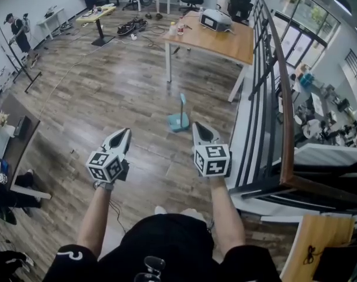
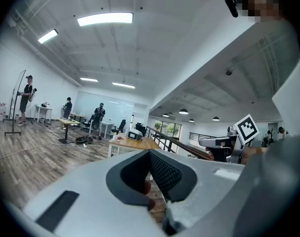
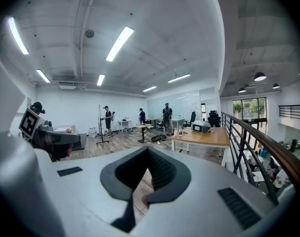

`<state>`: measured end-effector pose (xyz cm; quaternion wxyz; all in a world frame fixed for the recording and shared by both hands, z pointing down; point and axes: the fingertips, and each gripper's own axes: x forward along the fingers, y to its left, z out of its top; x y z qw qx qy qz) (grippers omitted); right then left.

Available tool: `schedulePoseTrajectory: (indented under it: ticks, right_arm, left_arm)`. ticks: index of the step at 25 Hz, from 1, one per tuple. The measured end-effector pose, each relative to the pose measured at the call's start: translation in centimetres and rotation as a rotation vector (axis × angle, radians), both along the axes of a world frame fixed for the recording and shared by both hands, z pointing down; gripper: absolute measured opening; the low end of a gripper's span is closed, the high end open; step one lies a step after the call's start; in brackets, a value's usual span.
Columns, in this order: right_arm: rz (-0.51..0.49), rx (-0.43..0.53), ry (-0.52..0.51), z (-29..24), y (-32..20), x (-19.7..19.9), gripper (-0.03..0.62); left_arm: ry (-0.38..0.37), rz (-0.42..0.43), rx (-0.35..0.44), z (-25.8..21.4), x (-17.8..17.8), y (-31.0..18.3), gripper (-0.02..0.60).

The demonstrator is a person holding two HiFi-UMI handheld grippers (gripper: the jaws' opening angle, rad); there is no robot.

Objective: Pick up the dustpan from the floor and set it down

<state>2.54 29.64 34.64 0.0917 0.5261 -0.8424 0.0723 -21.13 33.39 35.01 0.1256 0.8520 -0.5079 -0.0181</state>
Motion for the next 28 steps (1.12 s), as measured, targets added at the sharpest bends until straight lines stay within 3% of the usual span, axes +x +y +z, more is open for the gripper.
schedulePoseTrajectory:
  ticks: [8, 17, 24, 28]
  right_arm:
    - [0.035, 0.007, 0.002, -0.1, 0.4, -1.5, -0.005]
    - [0.054, 0.0, 0.006, 0.8, -1.0, -1.2, -0.005]
    - [0.055, 0.001, 0.001, 2.0, -5.4, -1.1, -0.005]
    - [0.062, -0.01, 0.001, 2.8, -10.1, -0.3, -0.005]
  left_arm:
    - [0.0, 0.019, 0.005, 0.9, -2.8, -0.4, -0.002]
    - [0.006, 0.035, -0.009, 2.4, -2.9, -2.2, -0.002]
    - [0.055, 0.024, -0.019, 3.1, -1.8, -6.5, -0.002]
    - [0.039, 0.033, -0.026, 3.7, -1.1, -11.0, -0.002]
